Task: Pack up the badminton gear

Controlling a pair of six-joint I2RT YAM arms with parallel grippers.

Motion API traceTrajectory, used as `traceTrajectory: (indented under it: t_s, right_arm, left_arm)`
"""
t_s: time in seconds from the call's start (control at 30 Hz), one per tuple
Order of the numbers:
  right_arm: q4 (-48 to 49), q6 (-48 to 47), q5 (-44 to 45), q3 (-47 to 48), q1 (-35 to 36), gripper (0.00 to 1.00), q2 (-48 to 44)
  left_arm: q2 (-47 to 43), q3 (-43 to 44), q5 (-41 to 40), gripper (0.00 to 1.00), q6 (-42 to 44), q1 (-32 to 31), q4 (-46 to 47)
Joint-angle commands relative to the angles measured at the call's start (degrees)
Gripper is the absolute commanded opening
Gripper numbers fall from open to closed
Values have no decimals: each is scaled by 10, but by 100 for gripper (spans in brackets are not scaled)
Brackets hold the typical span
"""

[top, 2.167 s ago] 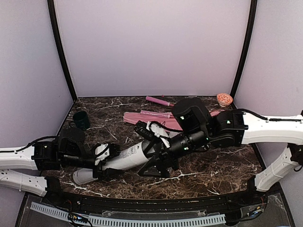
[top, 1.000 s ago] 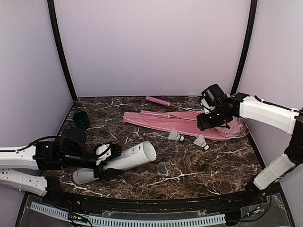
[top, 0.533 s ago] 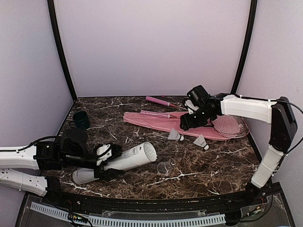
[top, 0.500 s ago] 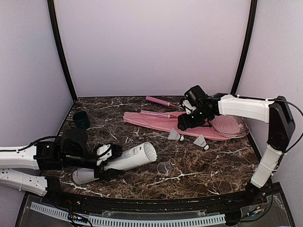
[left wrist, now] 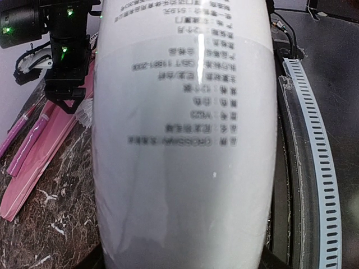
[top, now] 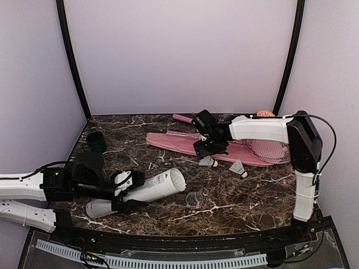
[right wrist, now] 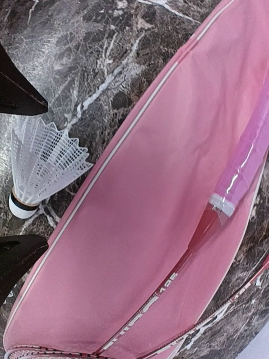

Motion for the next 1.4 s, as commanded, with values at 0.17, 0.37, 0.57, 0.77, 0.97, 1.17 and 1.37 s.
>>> traceTrajectory:
  t_s: [0.17,0.37,0.57,0.77,0.97,1.17,1.37]
  right_arm:
    - [-17,7,60,32,8,57,27]
    - [-19,2,53,16,7,45,16]
    - [-28,3,52,0,6,30,2]
    - [-42,6,60,-25,6,23,-19]
    - [-46,10,62,-50,7,12,-53]
    - [-46,3,57,-64,9,0,-118]
    - [-2,-24,-11,-94,9,0,-246]
  left_arm:
    - [-4,8,-1,48,-7,-3,6]
    - [-3,7,-4,48,-7,-3,7]
    - [-2,7,-7,48,-6,-3,6]
    - [-2,8,-7,48,-6,-3,6]
    - [-2,9,-8,48,-7,-3,6]
    - [0,8,-12,48,-5,-3,6]
    - [4,6,-13,48,-6,-3,9]
